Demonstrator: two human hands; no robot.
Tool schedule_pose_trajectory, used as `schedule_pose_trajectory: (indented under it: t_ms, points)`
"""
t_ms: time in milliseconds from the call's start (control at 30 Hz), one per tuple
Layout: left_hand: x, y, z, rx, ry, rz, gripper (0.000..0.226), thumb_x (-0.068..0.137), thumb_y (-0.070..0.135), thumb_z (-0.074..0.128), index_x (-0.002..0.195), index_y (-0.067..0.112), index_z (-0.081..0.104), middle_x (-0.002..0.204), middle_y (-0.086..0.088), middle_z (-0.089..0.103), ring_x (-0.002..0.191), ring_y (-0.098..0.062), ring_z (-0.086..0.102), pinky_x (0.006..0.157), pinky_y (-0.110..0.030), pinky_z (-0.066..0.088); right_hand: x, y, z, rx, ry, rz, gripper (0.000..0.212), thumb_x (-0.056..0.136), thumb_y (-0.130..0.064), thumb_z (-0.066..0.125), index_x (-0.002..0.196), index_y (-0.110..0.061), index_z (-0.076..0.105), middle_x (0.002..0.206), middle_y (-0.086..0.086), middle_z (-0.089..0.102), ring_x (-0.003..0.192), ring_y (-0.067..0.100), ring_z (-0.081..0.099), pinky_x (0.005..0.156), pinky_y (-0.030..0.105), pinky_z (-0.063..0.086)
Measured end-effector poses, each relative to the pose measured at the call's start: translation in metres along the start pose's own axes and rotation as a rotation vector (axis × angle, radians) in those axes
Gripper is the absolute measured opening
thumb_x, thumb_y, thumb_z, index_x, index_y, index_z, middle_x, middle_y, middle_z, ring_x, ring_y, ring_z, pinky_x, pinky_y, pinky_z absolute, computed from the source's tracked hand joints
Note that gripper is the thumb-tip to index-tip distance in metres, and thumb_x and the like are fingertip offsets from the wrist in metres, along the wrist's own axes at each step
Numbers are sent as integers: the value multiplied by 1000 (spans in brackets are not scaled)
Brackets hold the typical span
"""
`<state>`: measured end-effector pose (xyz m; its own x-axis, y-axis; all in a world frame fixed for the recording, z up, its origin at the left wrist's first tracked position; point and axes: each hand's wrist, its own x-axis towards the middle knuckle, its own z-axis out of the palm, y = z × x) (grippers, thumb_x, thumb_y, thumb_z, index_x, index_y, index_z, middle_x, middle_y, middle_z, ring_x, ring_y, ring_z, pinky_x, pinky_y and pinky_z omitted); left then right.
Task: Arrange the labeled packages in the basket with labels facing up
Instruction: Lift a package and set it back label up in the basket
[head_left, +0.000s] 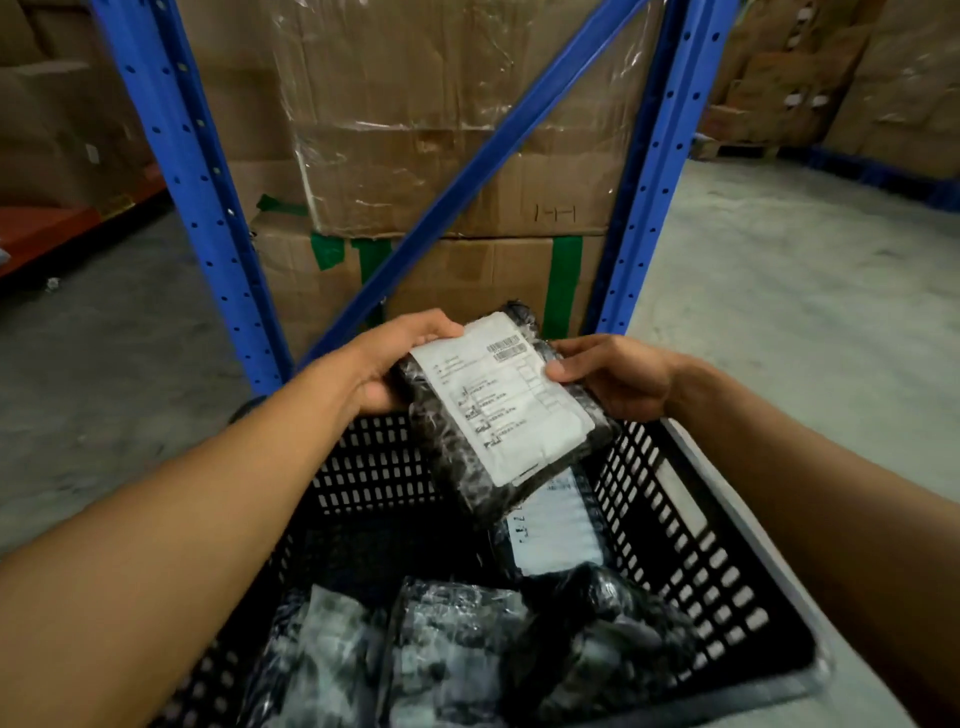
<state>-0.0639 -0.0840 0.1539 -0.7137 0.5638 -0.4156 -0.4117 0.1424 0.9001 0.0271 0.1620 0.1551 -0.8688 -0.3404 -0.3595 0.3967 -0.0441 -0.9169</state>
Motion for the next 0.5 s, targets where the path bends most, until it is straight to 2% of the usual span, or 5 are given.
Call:
schedule_pose_trajectory:
  t_ms: [133, 200, 333, 433, 500]
  points:
    - [-5, -8, 16, 261, -173, -236, 60, 68, 40, 82, 120, 13, 66, 114, -18, 74, 99, -35, 73, 74, -49, 61, -28, 22, -27, 64, 24, 2, 38, 76, -6, 65, 113, -1, 70, 112, 19, 72, 99, 31, 72, 78, 37, 59]
    - [-10, -20, 25, 225, -230, -281, 53, 68, 27, 80, 115, 6, 66, 112, -22, 73, 99, -38, 72, 75, -50, 62, -38, 31, -38, 72, 51, 40, 34, 80, -2, 61, 113, -1, 69, 111, 19, 73, 98, 31, 72, 78, 38, 60]
    - [-3, -50, 45, 143, -51, -327, 40, 71, 27, 78, 104, 10, 64, 104, -11, 69, 97, -26, 65, 79, -43, 60, -41, 52, -43, -8, 140, 173, 37, 87, 0, 54, 123, 2, 59, 121, 19, 67, 107, 33, 66, 96, 48, 52]
    - [11, -77, 60, 153, 153, -312, 37, 84, 40, 73, 107, 13, 62, 98, -7, 69, 89, -26, 64, 71, -40, 53, -33, 60, -38, -157, 183, 285, 19, 94, 1, 50, 110, 3, 60, 98, 18, 72, 82, 31, 72, 78, 50, 58]
    - [23, -94, 69, 136, 281, -256, 52, 92, 43, 63, 132, 10, 54, 123, -12, 66, 107, -32, 65, 80, -46, 57, -25, 65, -31, -265, 205, 374, 12, 95, 2, 50, 101, 4, 60, 78, 17, 73, 66, 32, 71, 69, 52, 59]
